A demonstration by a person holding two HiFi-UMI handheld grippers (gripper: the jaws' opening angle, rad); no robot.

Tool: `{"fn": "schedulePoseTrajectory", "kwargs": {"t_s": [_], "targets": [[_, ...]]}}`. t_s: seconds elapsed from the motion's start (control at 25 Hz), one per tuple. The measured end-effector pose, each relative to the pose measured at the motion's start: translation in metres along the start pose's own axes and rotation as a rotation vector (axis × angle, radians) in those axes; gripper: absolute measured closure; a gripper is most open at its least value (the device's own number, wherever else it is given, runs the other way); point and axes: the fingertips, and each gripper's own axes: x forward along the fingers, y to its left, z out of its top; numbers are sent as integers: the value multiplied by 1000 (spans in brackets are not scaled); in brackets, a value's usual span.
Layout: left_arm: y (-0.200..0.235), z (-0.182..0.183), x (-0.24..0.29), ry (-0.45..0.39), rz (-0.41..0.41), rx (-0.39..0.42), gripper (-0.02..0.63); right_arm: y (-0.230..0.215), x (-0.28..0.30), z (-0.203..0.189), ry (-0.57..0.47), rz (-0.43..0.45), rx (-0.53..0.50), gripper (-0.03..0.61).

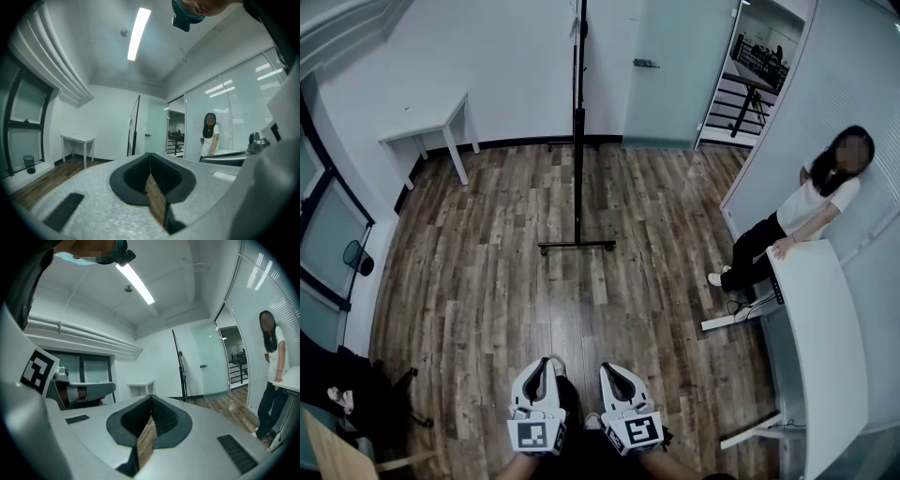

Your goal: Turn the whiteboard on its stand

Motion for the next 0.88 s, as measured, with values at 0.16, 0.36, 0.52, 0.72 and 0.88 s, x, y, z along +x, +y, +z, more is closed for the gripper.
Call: {"fn": "schedulePoseTrajectory", "kwargs": {"t_s": [0.16, 0.36, 0.52, 0.72, 0.88], "targets": [[17, 5, 45, -8, -22, -6, 598, -16, 46, 5, 13, -13, 5, 568], [46, 19, 100, 1, -32, -6, 598, -29, 102, 20, 12, -23, -1, 568], [70, 32, 145, 2, -55, 3, 598, -42, 151, 32, 18, -44, -4, 568], [104, 43, 193, -5, -80, -8, 598, -49, 206, 41, 23, -70, 3, 568], [130, 51, 233, 2, -98, 2, 598, -57, 252, 49, 22, -88, 3, 568]]}}
